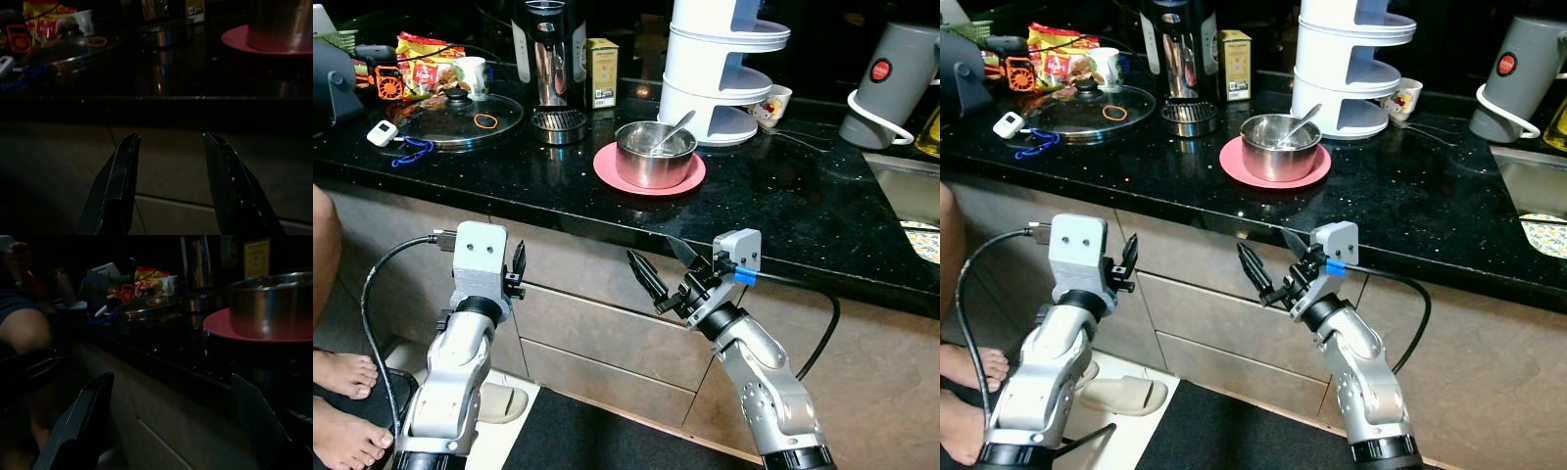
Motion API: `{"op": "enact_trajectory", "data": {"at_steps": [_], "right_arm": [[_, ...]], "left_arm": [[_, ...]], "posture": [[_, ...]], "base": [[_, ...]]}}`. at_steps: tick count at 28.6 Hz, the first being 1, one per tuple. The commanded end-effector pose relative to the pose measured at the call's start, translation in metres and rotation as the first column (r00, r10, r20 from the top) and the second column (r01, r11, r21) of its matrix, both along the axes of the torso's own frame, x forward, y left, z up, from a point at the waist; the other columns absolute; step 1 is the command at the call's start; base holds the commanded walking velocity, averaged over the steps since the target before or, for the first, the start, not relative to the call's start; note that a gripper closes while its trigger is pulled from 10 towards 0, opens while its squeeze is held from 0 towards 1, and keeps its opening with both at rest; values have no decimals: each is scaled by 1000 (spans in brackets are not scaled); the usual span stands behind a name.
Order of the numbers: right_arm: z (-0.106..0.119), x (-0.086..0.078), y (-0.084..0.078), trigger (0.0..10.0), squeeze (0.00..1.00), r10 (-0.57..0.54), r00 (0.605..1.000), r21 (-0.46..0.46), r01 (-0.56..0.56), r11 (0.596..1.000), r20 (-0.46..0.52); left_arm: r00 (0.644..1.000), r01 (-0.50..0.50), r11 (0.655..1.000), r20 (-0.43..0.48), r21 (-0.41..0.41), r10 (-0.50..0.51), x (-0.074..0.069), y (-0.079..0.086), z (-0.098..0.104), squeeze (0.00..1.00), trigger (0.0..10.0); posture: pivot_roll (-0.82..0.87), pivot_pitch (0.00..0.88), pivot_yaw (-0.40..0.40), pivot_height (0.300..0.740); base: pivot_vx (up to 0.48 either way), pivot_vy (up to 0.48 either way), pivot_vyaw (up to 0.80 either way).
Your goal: Kitchen organization
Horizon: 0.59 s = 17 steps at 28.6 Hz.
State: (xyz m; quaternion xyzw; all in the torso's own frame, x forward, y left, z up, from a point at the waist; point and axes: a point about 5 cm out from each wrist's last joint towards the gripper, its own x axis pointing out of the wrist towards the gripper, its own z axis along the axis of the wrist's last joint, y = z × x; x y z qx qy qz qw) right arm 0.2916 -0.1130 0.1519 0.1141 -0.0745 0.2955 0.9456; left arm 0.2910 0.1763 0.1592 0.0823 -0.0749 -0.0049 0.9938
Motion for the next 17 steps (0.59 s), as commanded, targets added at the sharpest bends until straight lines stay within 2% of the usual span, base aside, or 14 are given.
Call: {"op": "enact_trajectory", "data": {"at_steps": [1,2,7,8,12,17], "right_arm": [[4,0,2,10000,0,11,1000,12,-11,1000,8],[4,0,2,10000,0,11,1000,12,-11,1000,8],[35,-1,3,10000,0,71,995,161,-83,983,75],[35,-1,3,10000,0,71,995,161,-83,983,75],[59,-3,2,10000,0,108,986,304,-142,942,126],[66,-1,0,10000,0,93,987,322,-131,937,133]], "left_arm": [[1000,7,1000,22,19,-7,0,-1,5,0,10000],[1000,7,1000,22,19,-7,0,-1,5,0,10000],[994,9,1000,107,8,-10,5,2,29,0,10000],[994,9,1000,107,8,-10,5,2,29,0,10000],[981,40,999,191,-11,-37,6,-3,55,0,10000],[971,65,998,230,-12,-60,6,-7,69,0,10000]], "posture": [[59,0,-29,740],[59,0,-29,740],[59,0,-30,740],[59,0,-30,740],[58,0,-32,740],[59,0,-33,740]], "base": [[382,0,0],[382,0,0],[437,0,0],[450,0,0],[474,0,0],[480,0,0]]}}
